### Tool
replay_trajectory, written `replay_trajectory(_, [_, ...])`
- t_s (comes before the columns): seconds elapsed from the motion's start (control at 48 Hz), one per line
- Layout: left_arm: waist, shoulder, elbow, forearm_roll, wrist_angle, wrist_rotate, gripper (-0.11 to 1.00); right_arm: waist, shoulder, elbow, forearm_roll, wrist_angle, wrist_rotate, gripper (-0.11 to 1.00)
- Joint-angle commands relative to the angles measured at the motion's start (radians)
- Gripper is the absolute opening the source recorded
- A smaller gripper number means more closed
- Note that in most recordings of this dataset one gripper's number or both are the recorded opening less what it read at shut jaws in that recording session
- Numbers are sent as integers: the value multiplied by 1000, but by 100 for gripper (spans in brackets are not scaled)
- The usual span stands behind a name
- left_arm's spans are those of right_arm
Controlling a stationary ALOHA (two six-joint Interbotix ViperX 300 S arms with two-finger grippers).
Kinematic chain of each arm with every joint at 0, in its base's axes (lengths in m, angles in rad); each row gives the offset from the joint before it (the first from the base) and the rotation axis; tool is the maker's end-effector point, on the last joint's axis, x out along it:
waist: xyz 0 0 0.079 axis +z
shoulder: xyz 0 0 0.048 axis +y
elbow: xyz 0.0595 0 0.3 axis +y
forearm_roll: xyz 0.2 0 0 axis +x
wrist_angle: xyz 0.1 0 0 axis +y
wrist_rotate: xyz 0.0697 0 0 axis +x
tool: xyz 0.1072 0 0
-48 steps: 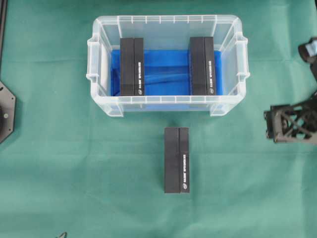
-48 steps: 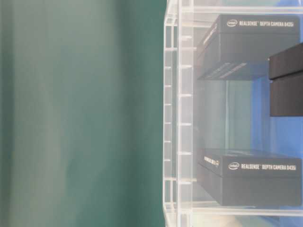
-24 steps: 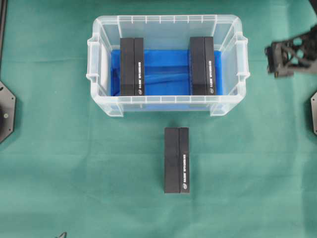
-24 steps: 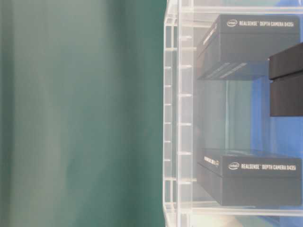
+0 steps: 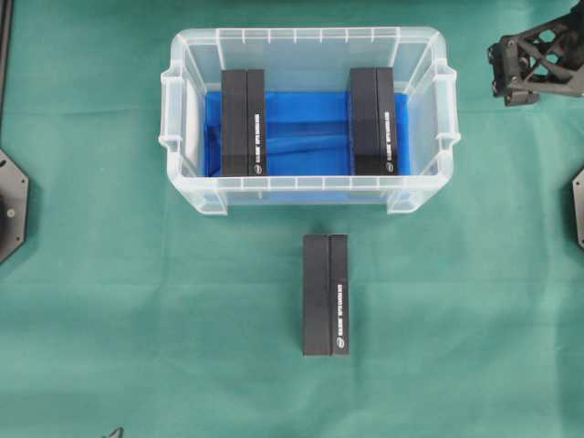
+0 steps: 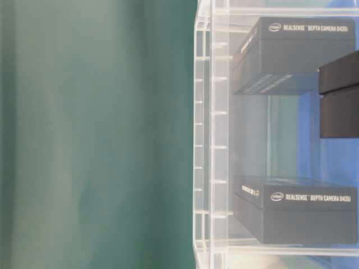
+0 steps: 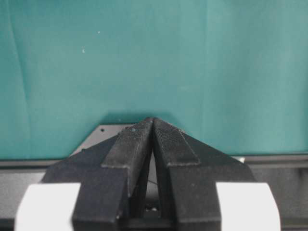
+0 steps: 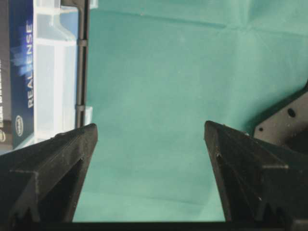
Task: Take the box out of the case with the right arm.
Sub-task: 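Withdraw the open right gripper to the right side, then move the right gripper over the left black box in the bin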
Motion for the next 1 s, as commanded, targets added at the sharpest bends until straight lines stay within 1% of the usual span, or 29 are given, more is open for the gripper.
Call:
replay_trajectory(0.0, [2,2,-11,0,-5,2,0,-3,-5,-9,2,-5,-2,88])
replay_trajectory(0.688, [2,3,-11,0,-3,2,0,-3,-5,-9,2,-6,-2,88])
replay_trajectory(0.792, [2,3,-11,0,-3,2,0,-3,-3,-12,14,-11,-2,88])
replay_trajectory(0.979, [2,8,-12,0,-3,2,0,-2,38,-38,52,-66,-2,88])
